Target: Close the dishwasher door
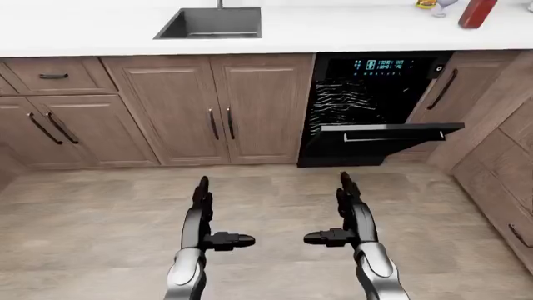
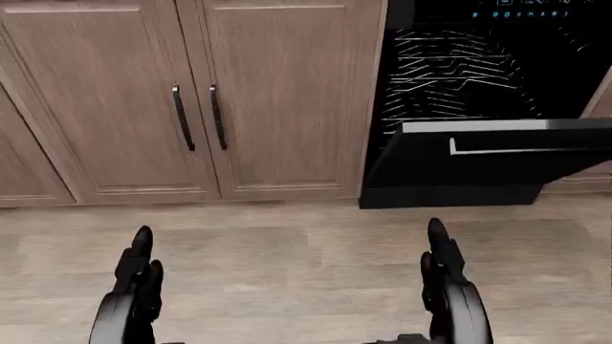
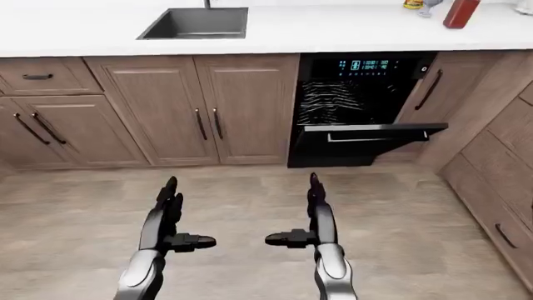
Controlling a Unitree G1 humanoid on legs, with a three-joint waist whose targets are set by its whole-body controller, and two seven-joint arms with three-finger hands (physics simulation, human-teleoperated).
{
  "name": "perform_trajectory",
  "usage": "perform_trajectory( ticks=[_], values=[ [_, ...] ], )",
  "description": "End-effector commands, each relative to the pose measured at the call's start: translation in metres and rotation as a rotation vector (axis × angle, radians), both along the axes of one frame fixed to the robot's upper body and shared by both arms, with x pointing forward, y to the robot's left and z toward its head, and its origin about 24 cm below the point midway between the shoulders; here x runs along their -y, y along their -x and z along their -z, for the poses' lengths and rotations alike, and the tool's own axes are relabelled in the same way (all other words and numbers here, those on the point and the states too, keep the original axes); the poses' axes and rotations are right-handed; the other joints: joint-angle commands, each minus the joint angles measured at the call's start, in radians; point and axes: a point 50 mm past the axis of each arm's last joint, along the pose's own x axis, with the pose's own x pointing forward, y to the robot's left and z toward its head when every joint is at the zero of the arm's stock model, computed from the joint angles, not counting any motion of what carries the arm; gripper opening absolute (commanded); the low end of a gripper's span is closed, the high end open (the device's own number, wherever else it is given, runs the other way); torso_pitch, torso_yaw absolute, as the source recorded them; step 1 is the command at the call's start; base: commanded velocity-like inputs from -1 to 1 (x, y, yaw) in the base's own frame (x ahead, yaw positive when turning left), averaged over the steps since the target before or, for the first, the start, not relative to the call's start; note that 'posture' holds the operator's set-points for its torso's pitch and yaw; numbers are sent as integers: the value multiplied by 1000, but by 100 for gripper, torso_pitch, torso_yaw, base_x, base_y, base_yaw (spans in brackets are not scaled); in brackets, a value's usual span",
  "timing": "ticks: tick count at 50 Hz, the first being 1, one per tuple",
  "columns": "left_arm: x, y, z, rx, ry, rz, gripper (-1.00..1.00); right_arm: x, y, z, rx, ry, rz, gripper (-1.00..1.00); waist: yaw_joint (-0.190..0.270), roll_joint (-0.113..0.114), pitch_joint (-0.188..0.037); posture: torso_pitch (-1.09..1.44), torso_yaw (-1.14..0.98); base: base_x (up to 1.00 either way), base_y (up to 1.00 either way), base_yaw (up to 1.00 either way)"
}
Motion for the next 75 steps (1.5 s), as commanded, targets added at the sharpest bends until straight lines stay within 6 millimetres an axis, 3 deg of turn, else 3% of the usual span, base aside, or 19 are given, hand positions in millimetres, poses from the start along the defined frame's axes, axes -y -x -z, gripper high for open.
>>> perform_trajectory(
  ticks=[1, 3, 4, 5, 7, 8, 23, 31, 32, 34, 42, 43, 45, 53, 54, 56, 65, 72, 75],
  values=[
    [-3, -12, -33, 175, 6, -9, 100, -7, -14, -22, 141, 51, -38, 100, -2, -8, -1, 0, 0, 0, 0, 0],
    [-1, -13, -30, 171, -7, -6, 100, -9, -14, -21, 141, 65, -33, 100, 9, -1, -60, 0, 0, 0, 0, 0],
    [-1, -11, -30, 174, -16, -7, 100, -9, -13, -23, 150, 68, -34, 100, 9, 0, -52, 0, 0, 0, 0, 0],
    [-2, -11, -31, 178, -19, -9, 100, -10, -14, -23, 156, 91, -37, 100, 7, -5, -19, 0, 0, 0, 0, 0],
    [-3, -11, -32, 180, -17, -15, 100, -8, -14, -22, 160, 84, -16, 100, 8, -6, -69, 0, 0, 0, 0, 0],
    [-3, -11, -32, 181, -19, -15, 100, -8, -13, -24, 164, 83, -18, 100, 9, -5, -74, 0, 0, 0, 0, 0],
    [-3, -7, -34, 193, -33, -16, 100, -5, -13, -21, 151, 72, 15, 100, 7, -3, -92, 0, 0, 0, 0, 0],
    [-3, -9, -33, 192, -36, -19, 100, -3, -17, -15, 135, 78, 16, 100, 6, -2, -90, 0, 0, 0, 0, 0],
    [-3, -9, -33, 191, -38, -19, 100, -4, -17, -14, 134, 79, 13, 100, 5, 4, -104, 0, 0, 0, 0, -9],
    [-3, -8, -33, 191, -39, -19, 100, -4, -18, -14, 131, 80, 10, 100, 7, 8, -82, 0, 0, 0, 0, -9],
    [-2, -9, -31, 187, -43, -17, 100, -5, -17, -12, 115, 74, 3, 100, 1, 10, -69, 0, 0, 0, 0, -8],
    [-2, -8, -32, 188, -43, -17, 100, -5, -17, -12, 115, 75, 2, 100, 2, 9, -55, 0, 0, 0, 0, -2],
    [-3, -8, -32, 187, -43, -18, 100, -5, -16, -12, 117, 75, 1, 100, 1, 7, -72, 0, 0, 0, 0, 0],
    [-2, -8, -31, 188, -49, -17, 100, -5, -16, -13, 121, 72, 1, 100, 3, -2, -71, 0, 0, 0, 0, 0],
    [-2, -8, -31, 188, -49, -17, 100, -4, -16, -13, 121, 71, 1, 100, 3, 3, -86, 0, 0, 0, 0, -5],
    [-2, -8, -31, 187, -50, -17, 100, -4, -16, -13, 121, 71, 1, 100, 1, 6, -67, 0, 0, 0, 0, -9],
    [-2, -9, -30, 184, -52, -17, 100, -3, -16, -14, 125, 69, 7, 100, -6, 9, -62, 0, 0, 0, 0, -18],
    [-2, -10, -29, 183, -53, -15, 100, -3, -16, -13, 121, 69, 11, 100, -18, 29, -53, 0, 0, 0, 0, -34],
    [-2, -10, -29, 182, -54, -15, 100, -3, -17, -13, 121, 69, 11, 100, -22, 25, -54, 0, 0, 0, 0, -43]
  ],
)
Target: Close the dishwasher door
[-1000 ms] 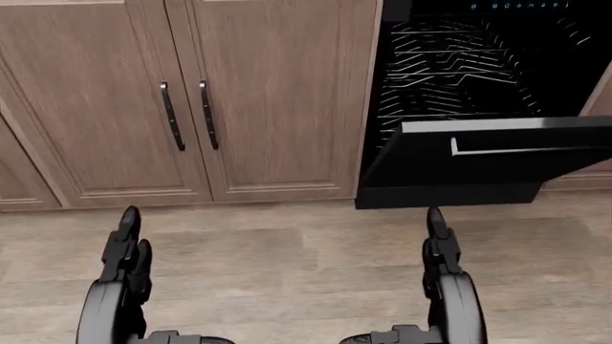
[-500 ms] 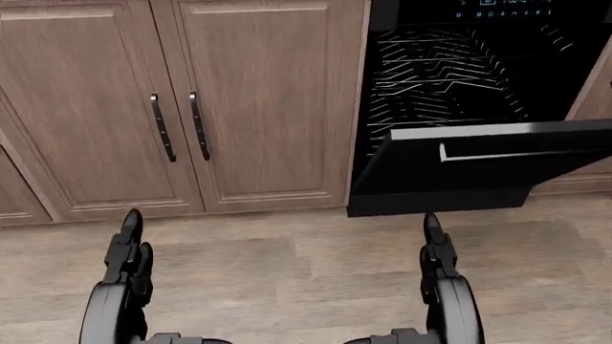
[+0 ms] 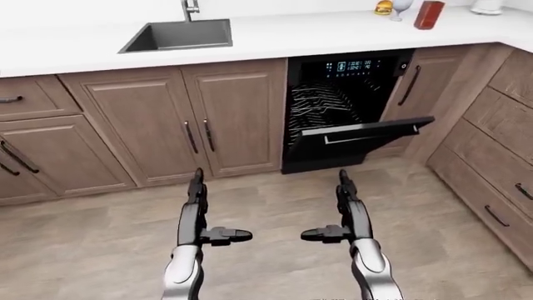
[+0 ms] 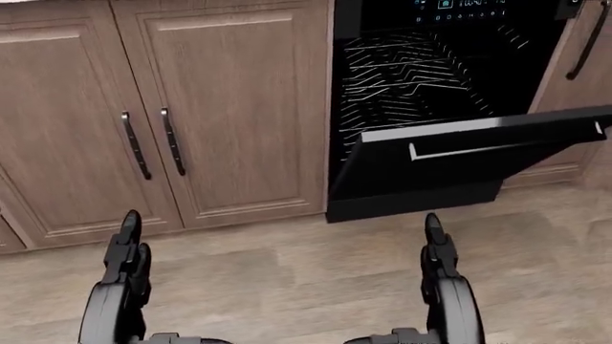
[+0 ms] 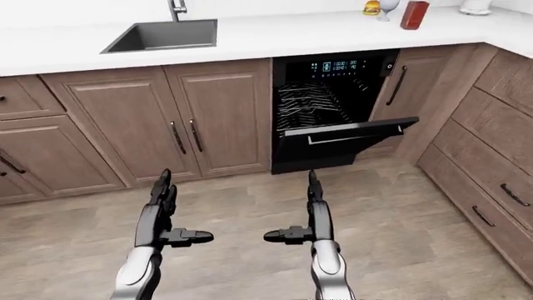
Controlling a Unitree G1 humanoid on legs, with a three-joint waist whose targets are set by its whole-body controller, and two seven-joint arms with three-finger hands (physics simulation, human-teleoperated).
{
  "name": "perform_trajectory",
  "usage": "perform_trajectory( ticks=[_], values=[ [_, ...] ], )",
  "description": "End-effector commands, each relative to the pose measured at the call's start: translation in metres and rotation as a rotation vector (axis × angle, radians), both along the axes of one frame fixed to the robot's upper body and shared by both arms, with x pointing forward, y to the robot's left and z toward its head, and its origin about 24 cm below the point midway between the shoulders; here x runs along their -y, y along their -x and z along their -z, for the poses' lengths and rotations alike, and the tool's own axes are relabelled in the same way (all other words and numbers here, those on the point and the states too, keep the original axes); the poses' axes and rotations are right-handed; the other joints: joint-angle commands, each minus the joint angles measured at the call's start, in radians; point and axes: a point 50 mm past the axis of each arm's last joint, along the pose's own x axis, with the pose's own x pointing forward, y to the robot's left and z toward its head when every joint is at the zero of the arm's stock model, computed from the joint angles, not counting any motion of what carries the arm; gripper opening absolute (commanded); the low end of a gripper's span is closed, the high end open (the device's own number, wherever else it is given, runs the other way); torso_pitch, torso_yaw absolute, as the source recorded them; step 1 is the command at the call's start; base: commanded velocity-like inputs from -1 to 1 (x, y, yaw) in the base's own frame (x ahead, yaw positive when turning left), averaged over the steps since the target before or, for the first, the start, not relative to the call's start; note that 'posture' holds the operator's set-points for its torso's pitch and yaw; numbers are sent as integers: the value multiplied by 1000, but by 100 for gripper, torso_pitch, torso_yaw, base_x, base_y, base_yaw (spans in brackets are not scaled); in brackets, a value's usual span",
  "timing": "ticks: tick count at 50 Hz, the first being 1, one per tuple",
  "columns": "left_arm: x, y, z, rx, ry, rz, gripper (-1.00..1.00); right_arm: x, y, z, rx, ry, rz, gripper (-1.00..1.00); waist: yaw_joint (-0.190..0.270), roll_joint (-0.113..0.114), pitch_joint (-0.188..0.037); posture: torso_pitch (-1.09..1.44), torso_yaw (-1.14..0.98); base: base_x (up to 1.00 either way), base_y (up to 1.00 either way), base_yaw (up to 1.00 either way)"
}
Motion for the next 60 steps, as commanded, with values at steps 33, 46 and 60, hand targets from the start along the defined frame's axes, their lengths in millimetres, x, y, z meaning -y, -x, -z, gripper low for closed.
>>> perform_trajectory(
  ticks=[33, 46, 60],
  values=[
    [3, -3, -19, 98, -8, 12, 100, -1, -7, -19, 98, 4, -15, 100, 16, -93, -47, 0, 0, 0, 0, -50],
    [3, -2, -20, 101, -9, 12, 100, -2, -6, -19, 97, 6, -17, 100, 17, 65, -13, 0, 0, 0, 0, -49],
    [4, -3, -19, 98, -11, 13, 100, -3, -8, -18, 92, 8, -19, 100, 28, -51, -26, 0, 0, 0, 0, -49]
  ],
)
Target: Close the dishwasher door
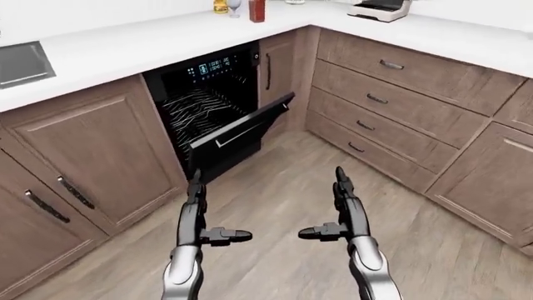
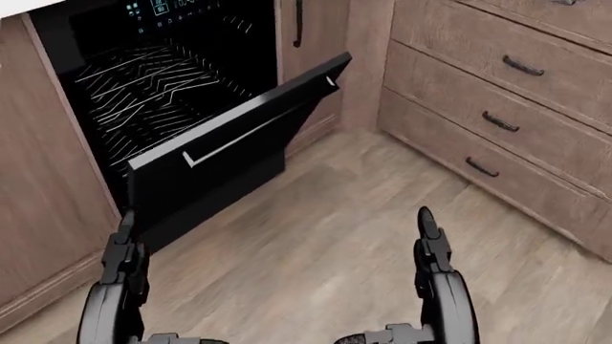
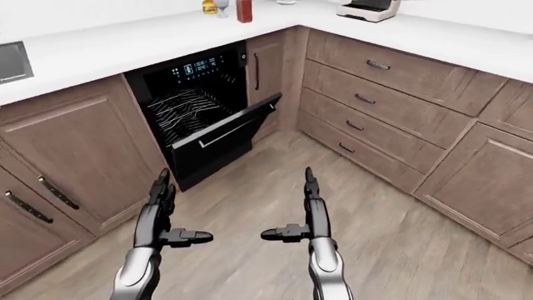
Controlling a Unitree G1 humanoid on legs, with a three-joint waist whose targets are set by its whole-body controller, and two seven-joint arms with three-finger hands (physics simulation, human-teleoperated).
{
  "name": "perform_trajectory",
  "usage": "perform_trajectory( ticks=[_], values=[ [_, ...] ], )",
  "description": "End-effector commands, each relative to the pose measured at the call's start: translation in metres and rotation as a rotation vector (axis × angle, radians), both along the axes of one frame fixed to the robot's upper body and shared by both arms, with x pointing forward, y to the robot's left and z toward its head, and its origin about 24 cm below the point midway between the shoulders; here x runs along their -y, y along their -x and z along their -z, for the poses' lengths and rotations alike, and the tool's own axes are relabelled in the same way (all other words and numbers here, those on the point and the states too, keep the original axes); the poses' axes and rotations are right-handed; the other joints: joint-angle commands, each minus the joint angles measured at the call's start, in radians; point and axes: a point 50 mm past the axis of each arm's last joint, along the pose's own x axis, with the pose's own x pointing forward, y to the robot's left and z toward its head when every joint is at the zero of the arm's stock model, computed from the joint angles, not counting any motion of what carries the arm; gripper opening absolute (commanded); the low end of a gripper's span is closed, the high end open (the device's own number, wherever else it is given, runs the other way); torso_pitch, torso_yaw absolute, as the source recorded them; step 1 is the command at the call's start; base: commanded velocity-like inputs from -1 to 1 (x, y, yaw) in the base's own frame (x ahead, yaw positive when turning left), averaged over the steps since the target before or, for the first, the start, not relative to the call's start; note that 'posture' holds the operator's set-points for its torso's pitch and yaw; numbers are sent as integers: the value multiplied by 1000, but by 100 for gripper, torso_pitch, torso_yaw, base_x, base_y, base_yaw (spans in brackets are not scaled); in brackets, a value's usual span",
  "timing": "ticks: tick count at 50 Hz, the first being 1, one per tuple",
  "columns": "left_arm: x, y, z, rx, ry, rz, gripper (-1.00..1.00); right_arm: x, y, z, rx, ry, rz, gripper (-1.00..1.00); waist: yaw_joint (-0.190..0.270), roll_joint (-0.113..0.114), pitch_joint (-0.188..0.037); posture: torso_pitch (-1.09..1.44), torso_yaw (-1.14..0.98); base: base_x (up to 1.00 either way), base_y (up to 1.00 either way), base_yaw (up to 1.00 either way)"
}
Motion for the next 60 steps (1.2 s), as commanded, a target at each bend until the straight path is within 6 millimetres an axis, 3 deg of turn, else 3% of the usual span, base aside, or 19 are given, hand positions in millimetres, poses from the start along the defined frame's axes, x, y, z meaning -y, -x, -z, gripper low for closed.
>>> perform_trajectory(
  ticks=[1, 2, 3, 5, 12, 14, 16, 17, 21, 26, 31, 32, 34, 42, 45, 46, 48, 55, 60],
  values=[
    [4, -5, -16, 84, 1, 16, 100, 2, -4, -14, 70, 6, 5, 100, -6, -20, -20, 0, 0, 0, 0, -48],
    [4, -5, -16, 83, 1, 16, 100, 2, -4, -13, 70, 6, 5, 100, -16, -61, -35, 0, 0, 0, 0, -49],
    [4, -5, -15, 83, 0, 16, 100, 2, -5, -13, 69, 5, 4, 100, -25, 2, -14, 0, 0, 0, 0, -49],
    [5, -4, -15, 83, 0, 17, 100, 1, -5, -12, 66, 7, 1, 100, -32, -8, -24, 0, 0, 0, 0, -49],
    [3, -4, -17, 84, 1, 15, 100, 3, -4, -14, 69, 5, 9, 100, -18, 64, 6, 0, 0, 0, 0, -49],
    [3, -4, -17, 86, 1, 14, 100, 3, -3, -15, 69, 5, 8, 100, -15, 97, 8, 0, 0, 0, 0, -49],
    [3, -4, -17, 86, 1, 14, 100, 3, -3, -15, 70, 5, 8, 100, -9, 160, -12, 0, 0, 0, 0, -49],
    [3, -4, -17, 85, 1, 14, 100, 3, -3, -15, 71, 5, 11, 100, 0, 116, -5, 0, 0, 0, 0, -48],
    [3, -5, -16, 84, 1, 14, 100, 3, -2, -15, 73, 4, 10, 100, -7, 115, -11, 0, 0, 0, 0, -49],
    [3, -4, -16, 85, 0, 14, 100, 4, -2, -15, 73, 4, 11, 100, -1, 62, -6, 0, 0, 0, 0, -48],
    [3, -4, -16, 85, 1, 14, 100, 4, -1, -16, 74, 4, 10, 100, -17, -46, -24, 0, 0, 0, 0, -49],
    [3, -4, -17, 85, 0, 14, 100, 4, -1, -16, 74, 4, 10, 100, -25, -4, -18, 0, 0, 0, 0, -48],
    [3, -4, -17, 86, 0, 13, 100, 3, -1, -16, 74, 5, 9, 100, -30, -6, -22, 0, 0, 0, 0, -48],
    [3, -4, -17, 86, 1, 13, 100, 3, -1, -16, 75, 5, 10, 100, -16, 79, 7, 0, 0, 0, 0, -48],
    [3, -4, -17, 86, 1, 13, 100, 3, -2, -15, 73, 5, 8, 100, -9, 162, -14, 0, 0, 0, 0, -49],
    [3, -4, -17, 86, 1, 14, 100, 3, -2, -15, 73, 5, 8, 100, 1, 115, -4, 0, 0, 0, 0, -48],
    [3, -4, -16, 85, -1, 15, 100, 3, -2, -15, 72, 4, 9, 100, -6, 127, 0, 0, 0, 0, 0, -48],
    [4, -4, -16, 84, -2, 16, 100, 3, -3, -15, 71, 4, 7, 100, -1, 61, -7, 0, 0, 0, 0, -48],
    [3, -4, -17, 86, -1, 14, 100, 3, -1, -16, 74, 5, 8, 100, -14, -42, -22, 0, 0, 0, 0, -48]
  ],
)
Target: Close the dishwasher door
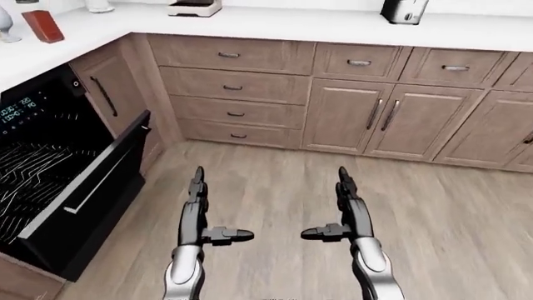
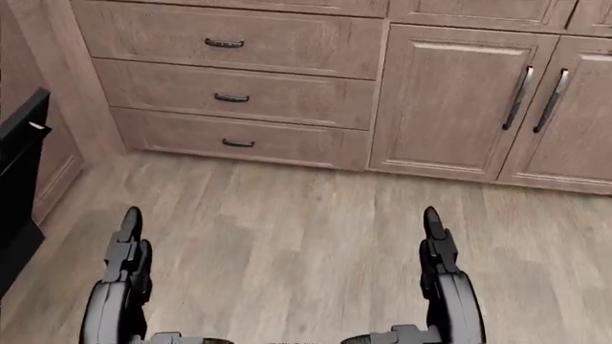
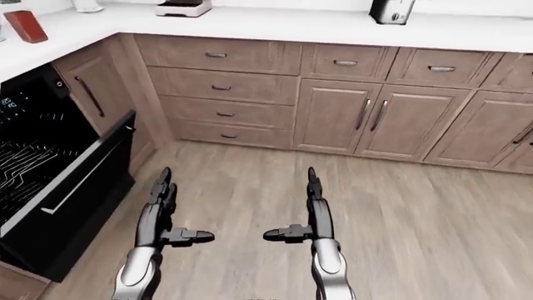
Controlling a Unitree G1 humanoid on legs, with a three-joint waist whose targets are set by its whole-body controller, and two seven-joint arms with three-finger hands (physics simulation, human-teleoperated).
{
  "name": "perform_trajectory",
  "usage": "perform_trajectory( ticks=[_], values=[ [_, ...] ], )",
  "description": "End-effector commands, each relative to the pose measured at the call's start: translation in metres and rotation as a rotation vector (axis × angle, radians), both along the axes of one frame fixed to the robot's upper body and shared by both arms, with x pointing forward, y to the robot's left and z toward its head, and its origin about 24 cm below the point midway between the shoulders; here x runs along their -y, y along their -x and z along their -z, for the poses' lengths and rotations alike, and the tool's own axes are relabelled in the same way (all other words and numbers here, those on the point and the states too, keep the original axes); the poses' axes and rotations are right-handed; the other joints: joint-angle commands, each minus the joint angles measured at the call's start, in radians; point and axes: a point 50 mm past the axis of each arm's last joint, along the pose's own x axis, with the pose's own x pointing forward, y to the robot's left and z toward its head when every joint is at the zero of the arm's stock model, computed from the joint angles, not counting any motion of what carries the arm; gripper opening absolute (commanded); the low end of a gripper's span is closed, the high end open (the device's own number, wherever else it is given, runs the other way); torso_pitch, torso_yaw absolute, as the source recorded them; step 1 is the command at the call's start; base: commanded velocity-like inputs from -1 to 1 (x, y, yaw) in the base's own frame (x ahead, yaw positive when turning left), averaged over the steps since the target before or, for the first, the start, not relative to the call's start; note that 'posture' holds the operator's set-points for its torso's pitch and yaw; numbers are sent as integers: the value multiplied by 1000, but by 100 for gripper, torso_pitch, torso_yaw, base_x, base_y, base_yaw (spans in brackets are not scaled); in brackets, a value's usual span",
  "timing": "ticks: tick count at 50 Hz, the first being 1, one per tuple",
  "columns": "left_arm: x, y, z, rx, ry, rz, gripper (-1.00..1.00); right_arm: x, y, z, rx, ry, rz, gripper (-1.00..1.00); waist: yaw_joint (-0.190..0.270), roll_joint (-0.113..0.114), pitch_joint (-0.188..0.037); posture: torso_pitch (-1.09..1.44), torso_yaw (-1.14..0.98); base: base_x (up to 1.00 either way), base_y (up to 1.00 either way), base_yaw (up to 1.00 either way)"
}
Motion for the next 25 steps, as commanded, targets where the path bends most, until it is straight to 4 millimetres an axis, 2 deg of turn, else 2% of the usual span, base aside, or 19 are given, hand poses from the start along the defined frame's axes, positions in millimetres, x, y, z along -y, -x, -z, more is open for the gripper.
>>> perform_trajectory(
  ticks=[1, 2, 3, 5, 10, 12, 13, 14, 15, 17, 19, 21, 22, 23, 25],
  values=[
    [0, -4, -15, 79, -8, 8, 100, -1, -4, -14, 71, -2, 0, 100, -5, 6, -15, 0, 0, 0, 0, -46],
    [0, -4, -15, 79, -7, 8, 100, -1, -4, -14, 71, -2, 1, 100, -1, -5, -19, 0, 0, 0, 0, -47],
    [0, -4, -16, 80, -7, 8, 100, -1, -4, -14, 71, -2, 0, 100, -11, 1, -19, 0, 0, 0, 0, -46],
    [0, -4, -16, 80, -7, 7, 100, -1, -5, -14, 71, -2, 0, 100, -10, 19, -19, 0, 0, 0, 0, -46],
    [0, -4, -15, 80, -7, 9, 100, -1, -5, -14, 72, -2, 1, 100, 1, 69, 7, 0, 0, 0, 0, -46],
    [0, -4, -15, 80, -7, 8, 100, -1, -5, -14, 72, -2, 2, 100, 3, 102, 9, 0, 0, 0, 0, -46],
    [0, -4, -15, 81, -8, 8, 100, -1, -5, -14, 72, -2, 2, 100, 4, 127, 4, 0, 0, 0, 0, -45],
    [0, -4, -16, 82, -9, 7, 100, -1, -5, -14, 72, -2, 3, 100, 9, 165, -11, 0, 0, 0, 0, -45],
    [0, -4, -16, 83, -9, 7, 100, -1, -5, -14, 72, -2, 2, 100, 18, 120, -4, 0, 0, 0, 0, -45],
    [0, -4, -16, 82, -9, 8, 100, -1, -4, -14, 73, -2, 2, 100, 12, 132, 2, 0, 0, 0, 0, -45],
    [0, -3, -16, 82, -10, 8, 100, -1, -4, -15, 73, -1, 6, 100, 11, 120, -9, 0, 0, 0, 0, -45],
    [0, -3, -16, 82, -11, 9, 100, 0, -4, -16, 73, 2, 12, 100, 17, 102, -9, 0, 0, 0, 0, -32],
    [0, -3, -16, 82, -11, 9, 100, 0, -4, -16, 75, 9, 17, 100, 24, 88, 5, 0, 0, 0, 0, 0],
    [0, -3, -16, 83, -11, 9, 100, 0, -4, -16, 77, 8, 15, 100, 24, 77, 4, 0, 0, 0, 0, 0],
    [0, -3, -16, 83, -10, 8, 100, 0, -3, -16, 80, 7, 12, 100, 33, 42, 6, 0, 0, 0, 0, 0]
  ],
)
